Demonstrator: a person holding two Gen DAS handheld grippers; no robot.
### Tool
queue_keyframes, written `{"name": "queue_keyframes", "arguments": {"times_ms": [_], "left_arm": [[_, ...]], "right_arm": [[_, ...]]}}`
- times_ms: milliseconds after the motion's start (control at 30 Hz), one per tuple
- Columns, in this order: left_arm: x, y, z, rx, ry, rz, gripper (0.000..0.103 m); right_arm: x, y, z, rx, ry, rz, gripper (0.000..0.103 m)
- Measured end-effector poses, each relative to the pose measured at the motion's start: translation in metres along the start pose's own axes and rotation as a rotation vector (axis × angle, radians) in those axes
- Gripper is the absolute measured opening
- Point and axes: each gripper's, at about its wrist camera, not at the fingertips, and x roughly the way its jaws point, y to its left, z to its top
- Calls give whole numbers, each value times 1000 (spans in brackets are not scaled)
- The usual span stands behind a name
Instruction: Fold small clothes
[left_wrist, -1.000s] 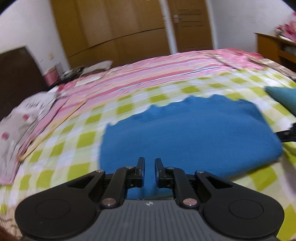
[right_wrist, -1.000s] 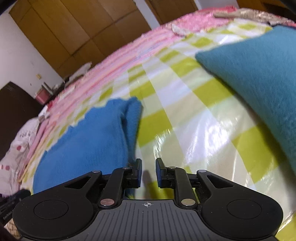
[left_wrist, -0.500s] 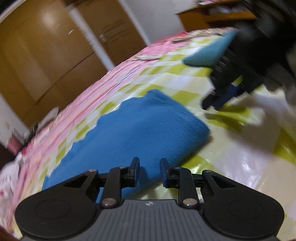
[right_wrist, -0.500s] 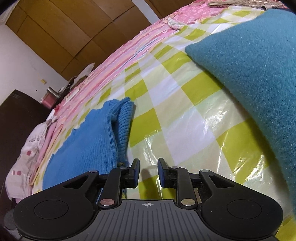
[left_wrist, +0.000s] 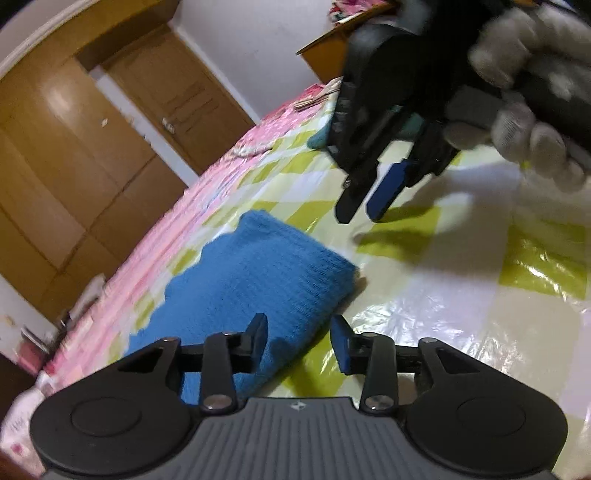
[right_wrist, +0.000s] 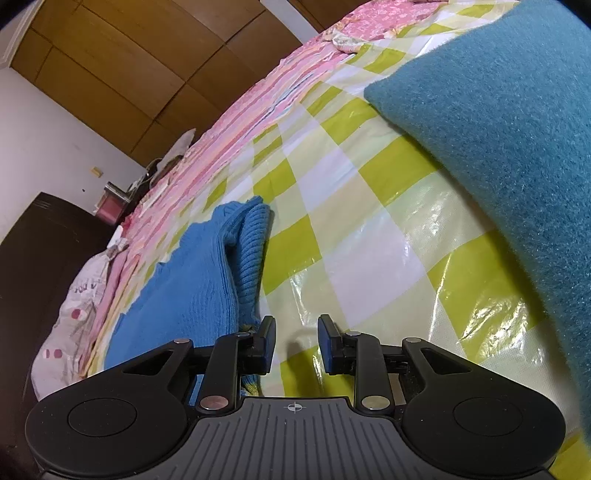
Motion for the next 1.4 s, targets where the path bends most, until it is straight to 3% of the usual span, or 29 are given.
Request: {"name": "queue_keyframes", "arguments": {"times_ms": [333, 433, 500, 533, 800, 1000, 1267, 1333, 1400], "left_arm": [[30, -21, 16, 56, -13, 118, 46], [34, -23, 17, 62, -22, 151, 46], [32, -19, 17, 29, -19, 130, 37], [32, -15, 16, 7, -13, 109, 25], [19, 21, 10, -178, -28, -31, 17], [10, 43, 9, -301, -65, -83, 16], [-4, 56, 1, -436, -104, -127, 15], [-9, 57, -1, -447, -112, -127, 15], [-14, 61, -5, -470, -119, -133, 15]], "right_arm": [[-3, -7, 3, 32, -3, 42, 27], [-2, -9, 2, 39, 1, 62, 32], [-1, -9, 2, 30, 1, 68, 34], [-1, -8, 2, 24, 0, 78, 35], [28, 23, 24, 3, 4, 156, 65], [66, 36, 40, -1, 29, 107, 65], [82, 35, 51, 81, 53, 173, 66], [88, 35, 51, 105, 69, 192, 61], [90, 36, 48, 100, 79, 177, 38]]}}
